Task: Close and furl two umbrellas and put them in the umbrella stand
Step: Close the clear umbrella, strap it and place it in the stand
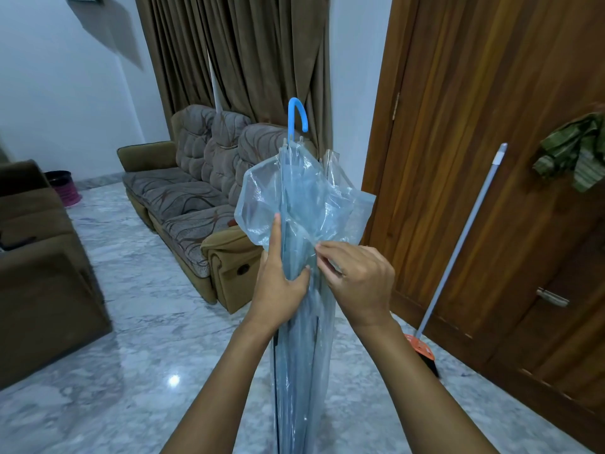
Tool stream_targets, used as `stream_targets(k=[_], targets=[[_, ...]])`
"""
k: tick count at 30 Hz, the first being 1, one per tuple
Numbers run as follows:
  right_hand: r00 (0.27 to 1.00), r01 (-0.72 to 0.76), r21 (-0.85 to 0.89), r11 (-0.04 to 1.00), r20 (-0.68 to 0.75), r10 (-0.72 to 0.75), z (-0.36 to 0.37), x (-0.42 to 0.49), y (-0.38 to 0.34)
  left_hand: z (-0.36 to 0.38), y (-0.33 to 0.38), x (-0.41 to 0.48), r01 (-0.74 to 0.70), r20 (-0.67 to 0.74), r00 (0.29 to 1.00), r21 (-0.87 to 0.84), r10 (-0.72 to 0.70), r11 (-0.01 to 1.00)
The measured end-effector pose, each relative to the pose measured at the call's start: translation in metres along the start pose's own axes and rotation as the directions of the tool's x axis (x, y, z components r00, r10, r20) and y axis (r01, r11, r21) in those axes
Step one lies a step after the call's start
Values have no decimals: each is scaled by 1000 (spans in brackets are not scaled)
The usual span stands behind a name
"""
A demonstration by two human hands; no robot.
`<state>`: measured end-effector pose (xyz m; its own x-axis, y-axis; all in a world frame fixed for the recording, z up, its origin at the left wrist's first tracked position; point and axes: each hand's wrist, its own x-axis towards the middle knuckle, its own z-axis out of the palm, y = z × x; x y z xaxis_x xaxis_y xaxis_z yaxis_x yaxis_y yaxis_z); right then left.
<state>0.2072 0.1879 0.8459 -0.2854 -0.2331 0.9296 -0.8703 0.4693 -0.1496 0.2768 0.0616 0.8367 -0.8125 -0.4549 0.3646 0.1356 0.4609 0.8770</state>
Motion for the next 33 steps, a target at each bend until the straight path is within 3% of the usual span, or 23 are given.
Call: stream_targets(k=[3, 5, 7, 9, 13, 23, 30, 33], targets=[[998, -62, -17, 998, 21, 63, 4, 0, 2, 3, 3, -2, 0, 15, 1000, -3, 0, 1000], [975, -216, 13, 976, 53, 215, 4, 3, -2, 5, 4, -4, 9, 23, 1000, 4, -9, 1000], [895, -437, 64, 897, 127, 427, 2, 9, -8, 5, 4, -4, 8, 34, 999, 6, -8, 1000], [817, -559, 104, 822, 236, 526, 1, 11, -10, 6, 5, -4, 5, 35, 999, 5, -5, 1000], [758, -602, 97, 793, 382, 528, -8, 12, -11, 5, 6, -4, -5, 27, 1000, -5, 5, 1000], [710, -618, 73, 783, 479, 516, -13, 9, 4, 2, 6, -3, 19, 24, 1000, -104, -16, 994], [668, -718, 332, 611, 573, 474, -21, 5, 19, -1, 4, -5, 55, 23, 998, -156, -52, 986], [670, -735, 373, 566, 523, 526, -21, 0, 26, -2, 4, -5, 64, 31, 998, -186, -59, 981]])
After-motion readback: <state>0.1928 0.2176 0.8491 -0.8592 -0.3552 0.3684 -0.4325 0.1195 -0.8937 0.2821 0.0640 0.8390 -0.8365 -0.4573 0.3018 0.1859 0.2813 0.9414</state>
